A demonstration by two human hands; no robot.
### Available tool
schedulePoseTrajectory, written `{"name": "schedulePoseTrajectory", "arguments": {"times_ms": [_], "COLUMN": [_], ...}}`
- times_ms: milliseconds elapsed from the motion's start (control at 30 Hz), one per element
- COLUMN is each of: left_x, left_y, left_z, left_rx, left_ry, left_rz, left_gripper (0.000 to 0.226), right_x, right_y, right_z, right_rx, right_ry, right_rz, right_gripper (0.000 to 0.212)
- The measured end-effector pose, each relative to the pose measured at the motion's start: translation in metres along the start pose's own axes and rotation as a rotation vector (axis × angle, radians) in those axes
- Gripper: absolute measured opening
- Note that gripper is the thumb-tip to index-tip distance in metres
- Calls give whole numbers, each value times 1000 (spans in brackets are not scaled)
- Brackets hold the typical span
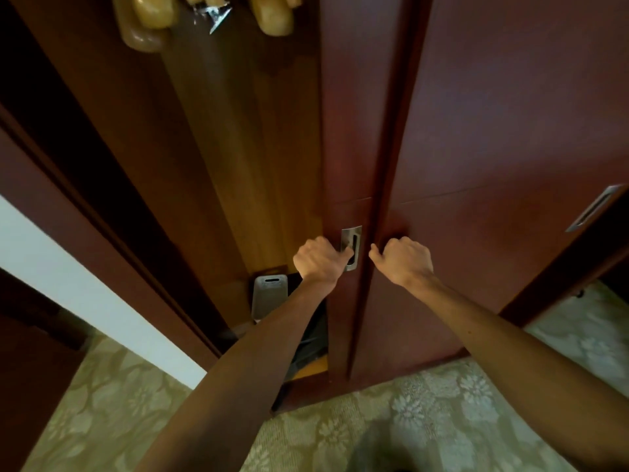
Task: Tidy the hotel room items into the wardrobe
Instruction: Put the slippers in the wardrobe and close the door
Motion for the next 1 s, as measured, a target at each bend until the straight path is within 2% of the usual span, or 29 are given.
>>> {"name": "schedulePoseTrajectory", "arguments": {"times_ms": [200, 433, 700, 1000], "left_x": [38, 77, 117, 155], "left_y": [-2, -1, -1, 7], "left_z": [16, 32, 48, 59], "left_rx": [-11, -31, -42, -69], "left_ry": [-30, -74, -54, -29], "left_rz": [41, 79, 16, -18], "left_gripper": [65, 59, 60, 58], "right_x": [37, 81, 136, 185], "right_y": [-5, -16, -32, -41], "right_z": [-2, -3, -2, -1], "right_rx": [-12, -14, -63, -53], "right_ry": [36, 77, 56, 29], "right_rz": [3, -22, -94, -158], "right_gripper": [55, 59, 69, 69]}}
Point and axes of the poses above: each hand's wrist, its own y-axis away from the middle knuckle, its own z-axis out of the palm, x = y × z, the point moved 2 cm from there along -y, towards the middle knuckle, and after that the axes turned 2 degrees about -z, right-handed, at the moved point
